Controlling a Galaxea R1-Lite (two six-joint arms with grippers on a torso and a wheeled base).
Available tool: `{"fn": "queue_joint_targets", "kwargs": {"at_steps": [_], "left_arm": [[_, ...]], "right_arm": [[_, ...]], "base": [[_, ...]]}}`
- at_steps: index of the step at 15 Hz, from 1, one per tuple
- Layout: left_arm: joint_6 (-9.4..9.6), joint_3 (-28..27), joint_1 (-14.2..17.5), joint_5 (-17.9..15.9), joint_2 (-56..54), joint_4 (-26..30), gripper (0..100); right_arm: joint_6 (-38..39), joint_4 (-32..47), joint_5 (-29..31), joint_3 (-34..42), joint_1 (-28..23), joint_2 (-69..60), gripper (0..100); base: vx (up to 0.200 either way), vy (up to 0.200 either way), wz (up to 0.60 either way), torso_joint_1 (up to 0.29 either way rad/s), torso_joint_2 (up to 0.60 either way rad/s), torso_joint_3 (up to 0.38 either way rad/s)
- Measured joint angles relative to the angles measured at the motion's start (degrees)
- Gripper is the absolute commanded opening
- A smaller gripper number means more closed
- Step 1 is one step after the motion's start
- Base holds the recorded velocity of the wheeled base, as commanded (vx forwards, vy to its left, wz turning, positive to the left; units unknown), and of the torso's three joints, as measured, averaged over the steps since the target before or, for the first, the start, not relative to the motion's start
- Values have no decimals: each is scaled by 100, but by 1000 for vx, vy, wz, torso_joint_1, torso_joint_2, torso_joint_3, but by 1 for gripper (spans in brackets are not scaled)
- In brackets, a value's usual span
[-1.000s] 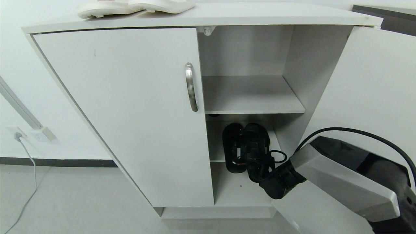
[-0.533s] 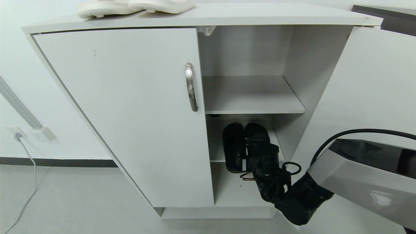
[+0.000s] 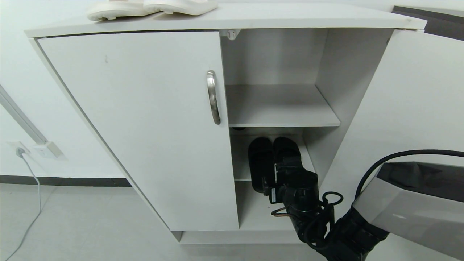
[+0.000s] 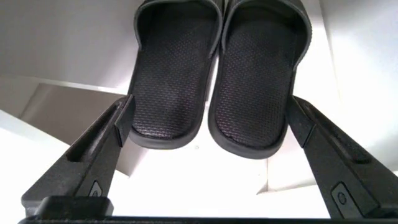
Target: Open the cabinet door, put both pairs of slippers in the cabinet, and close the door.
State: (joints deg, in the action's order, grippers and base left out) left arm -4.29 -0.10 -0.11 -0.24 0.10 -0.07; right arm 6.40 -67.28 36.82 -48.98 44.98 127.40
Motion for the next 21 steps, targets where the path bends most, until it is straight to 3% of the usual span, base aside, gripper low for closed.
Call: {"fn": "queue_joint_targets", "kwargs": {"at_steps": [9,21], "left_arm": [[0,0,1,0,0,0,0],[0,0,0,0,0,0,0]], "right_arm": [[-9,-2,5,12,38,-15,100],[-20,-2,10,-29,29,-15,100]], "base": [[-200,0,0,3,2,5],[0,0,0,0,0,0]]}}
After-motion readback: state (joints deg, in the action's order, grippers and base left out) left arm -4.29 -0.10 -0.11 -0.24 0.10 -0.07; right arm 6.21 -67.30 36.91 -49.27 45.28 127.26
